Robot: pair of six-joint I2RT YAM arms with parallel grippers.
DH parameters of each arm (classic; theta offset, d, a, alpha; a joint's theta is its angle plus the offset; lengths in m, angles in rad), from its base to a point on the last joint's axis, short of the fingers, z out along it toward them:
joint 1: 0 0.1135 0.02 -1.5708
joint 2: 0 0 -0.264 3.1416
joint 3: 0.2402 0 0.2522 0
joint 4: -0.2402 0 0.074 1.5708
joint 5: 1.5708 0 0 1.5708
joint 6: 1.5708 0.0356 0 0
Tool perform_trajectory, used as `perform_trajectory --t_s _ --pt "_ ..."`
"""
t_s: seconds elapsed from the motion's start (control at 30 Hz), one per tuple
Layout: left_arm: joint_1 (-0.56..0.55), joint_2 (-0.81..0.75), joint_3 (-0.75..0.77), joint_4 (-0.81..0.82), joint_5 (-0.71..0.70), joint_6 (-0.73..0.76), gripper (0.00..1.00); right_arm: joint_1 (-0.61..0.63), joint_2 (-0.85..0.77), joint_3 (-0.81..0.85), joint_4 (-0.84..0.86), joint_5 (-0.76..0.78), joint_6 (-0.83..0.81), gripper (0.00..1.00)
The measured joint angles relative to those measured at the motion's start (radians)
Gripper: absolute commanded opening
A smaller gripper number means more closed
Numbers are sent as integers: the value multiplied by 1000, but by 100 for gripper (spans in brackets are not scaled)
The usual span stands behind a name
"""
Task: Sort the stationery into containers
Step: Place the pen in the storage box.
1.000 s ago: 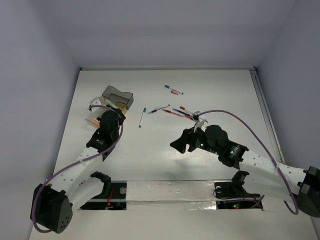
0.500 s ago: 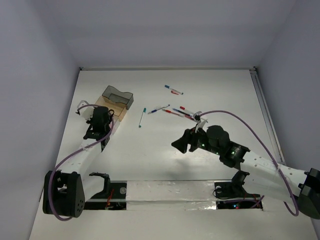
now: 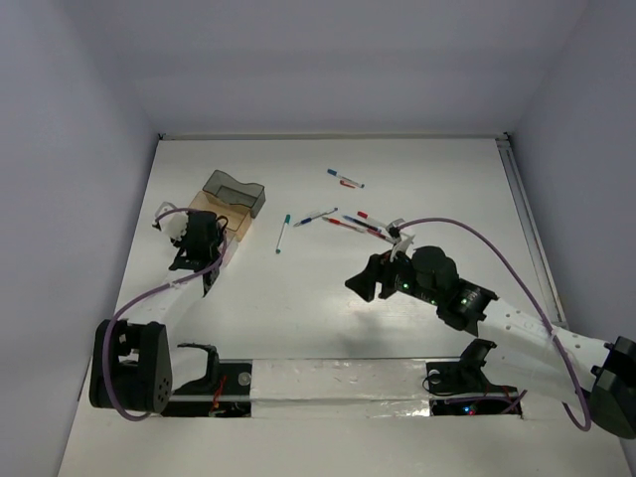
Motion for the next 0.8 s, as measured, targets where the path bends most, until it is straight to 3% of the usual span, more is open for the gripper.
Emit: perform_trajectory --t_s 0.33,0.6,0.8 --pt "-11 -78 -25 87 82 34 47 -31 9 11 -29 -1 -30 70" --pt "-283 -122 -6 143 190 206 40 -43 39 17 -29 19 -40 69" --pt "-356 77 128 61 277 305 40 -51 17 17 -29 69 -40 69"
